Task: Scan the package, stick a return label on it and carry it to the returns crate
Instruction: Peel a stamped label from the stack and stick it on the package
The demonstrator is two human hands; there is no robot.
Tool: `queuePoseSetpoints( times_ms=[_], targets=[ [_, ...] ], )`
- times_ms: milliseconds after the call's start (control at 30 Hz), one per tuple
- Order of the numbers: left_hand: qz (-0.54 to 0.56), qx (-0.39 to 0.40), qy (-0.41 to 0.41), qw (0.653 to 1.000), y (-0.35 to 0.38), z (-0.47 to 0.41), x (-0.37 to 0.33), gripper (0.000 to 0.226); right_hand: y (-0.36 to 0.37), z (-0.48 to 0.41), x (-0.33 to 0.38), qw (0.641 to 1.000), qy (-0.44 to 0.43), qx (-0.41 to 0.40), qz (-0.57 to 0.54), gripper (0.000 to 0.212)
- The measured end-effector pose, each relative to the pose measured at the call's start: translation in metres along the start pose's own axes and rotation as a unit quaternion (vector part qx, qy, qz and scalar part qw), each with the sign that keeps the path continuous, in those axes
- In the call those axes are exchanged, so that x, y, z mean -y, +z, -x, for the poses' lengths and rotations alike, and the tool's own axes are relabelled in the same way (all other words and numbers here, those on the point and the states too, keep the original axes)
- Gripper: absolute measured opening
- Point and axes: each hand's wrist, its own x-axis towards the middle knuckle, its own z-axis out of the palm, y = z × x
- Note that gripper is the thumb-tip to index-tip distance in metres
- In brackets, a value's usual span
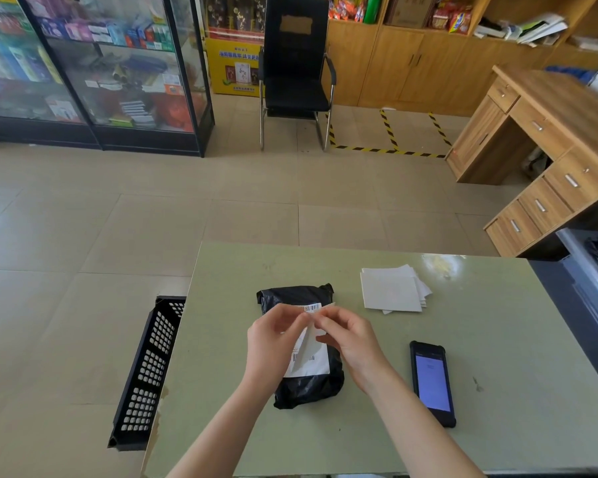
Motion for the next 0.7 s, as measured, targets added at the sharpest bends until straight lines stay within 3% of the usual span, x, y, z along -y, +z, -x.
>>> queuePoseSetpoints(
  times_ms=[133, 367, 533, 700],
  targets=[
    [0.017, -0.011, -0.025, 0.999, -0.001, -0.003, 0.002, 0.006, -0.004, 0.000, -0.003, 1.000, 0.012, -0.009, 0.004, 0.011],
    [-0.034, 0.010, 0.006, 0.999, -0.001, -0.001, 0.001, 0.007, 0.000, 0.001, -0.009, 1.000, 0.023, -0.001, 0.012, 0.020],
    [-0.030, -0.033, -0.021, 0.999, -0.002, -0.006, 0.006, 0.011, -0.004, 0.000, -0.013, 0.999, 0.028, -0.020, 0.006, 0.010],
    [0.048, -0.047, -0.073, 0.995, -0.005, -0.013, 0.012, 0.011, -0.019, -0.005, -0.026, 0.989, 0.099, -0.068, -0.085, 0.007]
  ],
)
